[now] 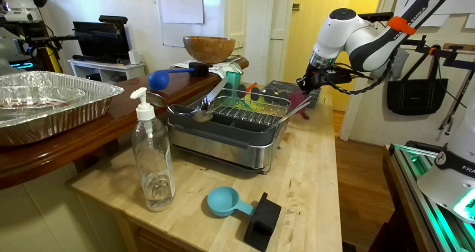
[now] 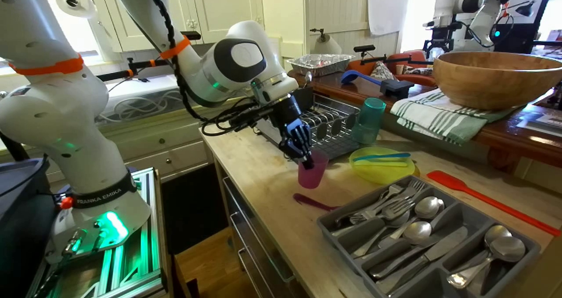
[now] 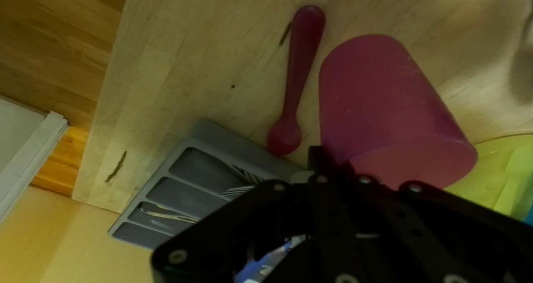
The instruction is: Remove the purple cup from the dying rack and put it on the table
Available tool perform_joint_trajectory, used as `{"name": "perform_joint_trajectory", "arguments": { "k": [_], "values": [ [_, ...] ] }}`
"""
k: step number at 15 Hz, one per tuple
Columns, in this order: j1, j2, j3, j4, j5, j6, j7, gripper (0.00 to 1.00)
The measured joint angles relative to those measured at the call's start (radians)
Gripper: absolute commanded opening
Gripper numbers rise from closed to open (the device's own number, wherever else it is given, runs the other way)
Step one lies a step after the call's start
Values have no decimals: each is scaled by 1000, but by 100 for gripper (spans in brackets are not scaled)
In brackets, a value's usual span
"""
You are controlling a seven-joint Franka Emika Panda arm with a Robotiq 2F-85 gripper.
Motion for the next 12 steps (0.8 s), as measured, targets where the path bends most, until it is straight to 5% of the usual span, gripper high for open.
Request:
{"name": "perform_joint_trajectory", "arguments": {
  "k": [1, 2, 5, 12],
  "values": [
    [-1, 0, 0, -5, -17, 5, 21, 6],
    [-2, 0, 0, -10, -34, 10, 41, 31],
    [-5, 0, 0, -17, -90, 15, 101, 40],
    [-5, 0, 0, -18, -173, 15, 188, 92]
  ]
}}
